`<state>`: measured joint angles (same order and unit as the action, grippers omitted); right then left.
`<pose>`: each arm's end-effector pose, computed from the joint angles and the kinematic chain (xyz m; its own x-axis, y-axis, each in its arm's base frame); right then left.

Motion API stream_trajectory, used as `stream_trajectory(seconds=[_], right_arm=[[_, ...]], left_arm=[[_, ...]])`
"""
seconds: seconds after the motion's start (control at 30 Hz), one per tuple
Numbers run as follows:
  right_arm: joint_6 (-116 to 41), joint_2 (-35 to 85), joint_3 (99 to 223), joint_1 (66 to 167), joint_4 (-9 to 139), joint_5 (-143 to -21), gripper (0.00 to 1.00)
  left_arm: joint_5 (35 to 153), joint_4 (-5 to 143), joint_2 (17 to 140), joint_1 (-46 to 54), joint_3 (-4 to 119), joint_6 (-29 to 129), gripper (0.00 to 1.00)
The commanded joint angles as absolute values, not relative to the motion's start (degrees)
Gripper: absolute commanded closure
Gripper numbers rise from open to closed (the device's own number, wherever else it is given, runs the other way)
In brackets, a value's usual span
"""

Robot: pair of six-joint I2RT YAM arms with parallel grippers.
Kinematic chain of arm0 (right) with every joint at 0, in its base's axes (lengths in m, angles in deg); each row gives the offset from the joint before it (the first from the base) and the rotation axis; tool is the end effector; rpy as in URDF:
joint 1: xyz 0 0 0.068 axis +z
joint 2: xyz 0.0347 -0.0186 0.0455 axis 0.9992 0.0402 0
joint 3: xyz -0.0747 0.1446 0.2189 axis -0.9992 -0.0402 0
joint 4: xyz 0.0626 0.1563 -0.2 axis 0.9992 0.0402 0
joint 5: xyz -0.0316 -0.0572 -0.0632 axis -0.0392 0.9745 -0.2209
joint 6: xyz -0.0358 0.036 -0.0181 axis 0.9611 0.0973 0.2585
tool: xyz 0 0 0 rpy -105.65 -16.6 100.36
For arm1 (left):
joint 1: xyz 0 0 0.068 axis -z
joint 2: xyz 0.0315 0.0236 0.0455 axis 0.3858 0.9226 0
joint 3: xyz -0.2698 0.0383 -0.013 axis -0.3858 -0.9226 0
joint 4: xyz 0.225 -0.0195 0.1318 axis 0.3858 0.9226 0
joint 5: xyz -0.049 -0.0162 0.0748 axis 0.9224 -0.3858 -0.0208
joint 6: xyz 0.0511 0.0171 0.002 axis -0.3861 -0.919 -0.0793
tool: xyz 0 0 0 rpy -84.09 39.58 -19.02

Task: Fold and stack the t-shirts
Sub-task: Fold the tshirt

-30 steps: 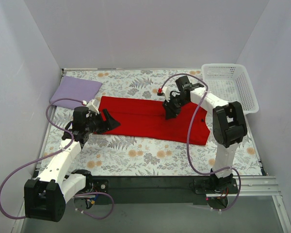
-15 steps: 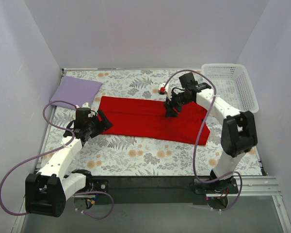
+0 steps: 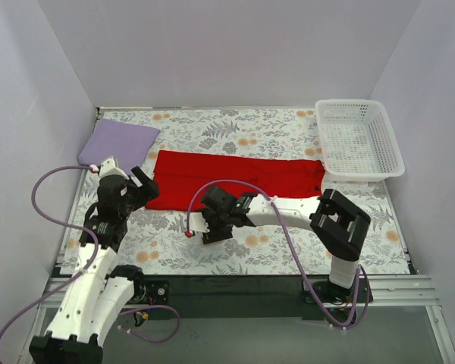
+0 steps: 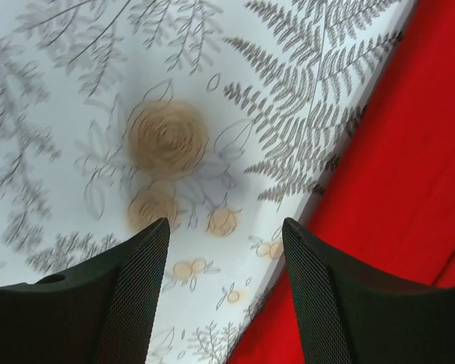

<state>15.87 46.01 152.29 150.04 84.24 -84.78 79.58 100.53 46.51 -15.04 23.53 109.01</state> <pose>0.1673 0.3327 0.1907 0.4007 -0.7684 -0.4990 -0.9102 -0.2716 -0.3126 0.1675 -0.0187 0.2709 -0.2349 -0.9145 -0.3296 -0.5153 0.4046 -0.7555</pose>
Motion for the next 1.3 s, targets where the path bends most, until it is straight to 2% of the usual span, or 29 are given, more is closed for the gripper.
stream_trajectory(seconds=[0.0,0.23,0.4,0.57,0.67,0.77,0.8,0.93,1.07,1.1,1.27], right_arm=[[11.8,48.2,156.8,153.0,74.6,-69.2,0.32],[10.4,54.3,158.7,155.5,66.5,-64.3,0.29],[10.9,60.2,163.1,155.5,66.2,-64.8,0.29],[9.8,65.5,167.6,155.5,66.0,-59.7,0.31],[9.8,67.1,167.8,155.3,66.0,-59.9,0.37],[9.7,68.0,167.1,155.1,66.1,-61.4,0.52],[9.7,68.2,166.9,155.1,66.3,-61.7,0.62],[9.4,68.3,166.7,155.1,67.4,-64.6,0.84],[8.8,68.5,167.2,155.2,68.6,-66.5,0.91],[8.7,68.3,167.3,155.2,68.8,-66.8,0.99],[8.4,66.9,166.3,156.2,70.2,-70.0,0.99]], left_arm=[[76.8,100.6,39.1,-15.0,24.7,105.6,0.25],[73.9,99.6,29.3,-15.0,22.9,105.8,0.18],[73.5,99.2,27.5,-15.0,22.4,106.0,0.16],[73.9,99.0,26.8,-15.0,22.3,105.9,0.16],[74.2,98.8,26.3,-15.0,22.3,105.9,0.16],[74.6,98.8,26.1,-15.0,22.1,105.9,0.15],[74.6,98.7,26.0,-15.0,22.1,105.8,0.15],[75.0,98.5,25.8,-15.0,22.0,105.8,0.15],[75.4,98.4,25.7,-15.0,21.9,105.7,0.15],[75.7,98.3,25.7,-15.0,21.9,105.6,0.15],[77.4,97.6,25.9,-15.0,21.7,105.2,0.15]])
